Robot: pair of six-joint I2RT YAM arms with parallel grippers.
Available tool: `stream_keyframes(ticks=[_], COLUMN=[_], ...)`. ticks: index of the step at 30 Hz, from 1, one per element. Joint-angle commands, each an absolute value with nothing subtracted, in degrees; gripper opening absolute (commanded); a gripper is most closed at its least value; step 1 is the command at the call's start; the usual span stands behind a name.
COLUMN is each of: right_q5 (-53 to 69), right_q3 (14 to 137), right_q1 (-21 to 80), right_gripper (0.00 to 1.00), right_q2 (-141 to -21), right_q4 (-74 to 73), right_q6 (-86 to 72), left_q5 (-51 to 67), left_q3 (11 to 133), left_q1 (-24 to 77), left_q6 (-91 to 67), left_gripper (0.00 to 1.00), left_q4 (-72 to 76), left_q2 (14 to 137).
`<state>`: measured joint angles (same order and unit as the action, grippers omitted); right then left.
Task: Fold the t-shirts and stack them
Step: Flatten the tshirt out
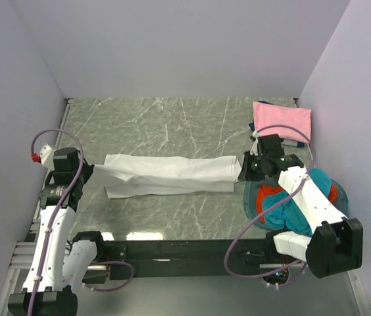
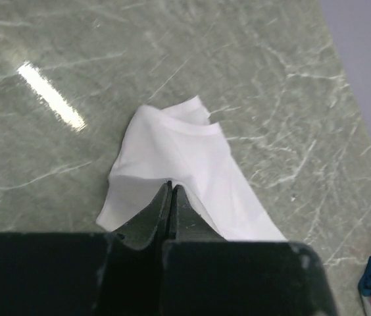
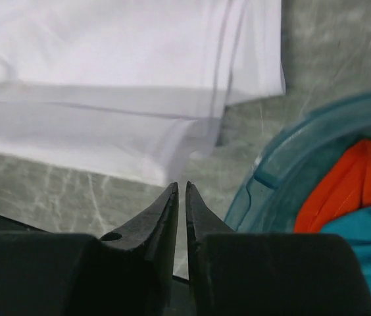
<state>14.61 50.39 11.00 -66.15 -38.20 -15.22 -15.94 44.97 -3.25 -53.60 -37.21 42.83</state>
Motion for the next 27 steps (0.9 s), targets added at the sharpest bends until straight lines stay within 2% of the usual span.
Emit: stream_keyframes(ticks=[1, 6, 12, 20, 27], right_q5=[15.12, 19.58, 23.82, 19.44, 15.3], right_q3=[49.22, 53.69, 55.37, 54.49, 52.73], right_q1=[10.99, 11.07, 12.39, 20.2, 21.97], right_gripper=[0.17, 0.24, 0.29, 0.31, 0.35], right_q2=[-66.53, -76.26, -80.15, -82.88, -84.81], right_q4=[-36.3, -38.84, -39.19, -39.38, -37.27], right_q6=[-15.02, -15.21, -13.63, -14.5, -17.05], left_q5=[-16.62, -13.01, -11.69, -10.11, -10.2], left_q3=[43.77, 41.75, 40.7, 40.69, 41.31], left_q1=[-3.52, -3.52, -3.52, -3.52, -3.52], left_q6=[-54.59, -54.05, -54.23, -53.79, -52.74], left_gripper=[0.0, 0.0, 0.0, 0.0, 0.0], left_q4=[-36.04, -35.16, -34.28, -33.84, -34.54], left_q2=[41.4, 42.36, 41.92, 43.15, 42.45])
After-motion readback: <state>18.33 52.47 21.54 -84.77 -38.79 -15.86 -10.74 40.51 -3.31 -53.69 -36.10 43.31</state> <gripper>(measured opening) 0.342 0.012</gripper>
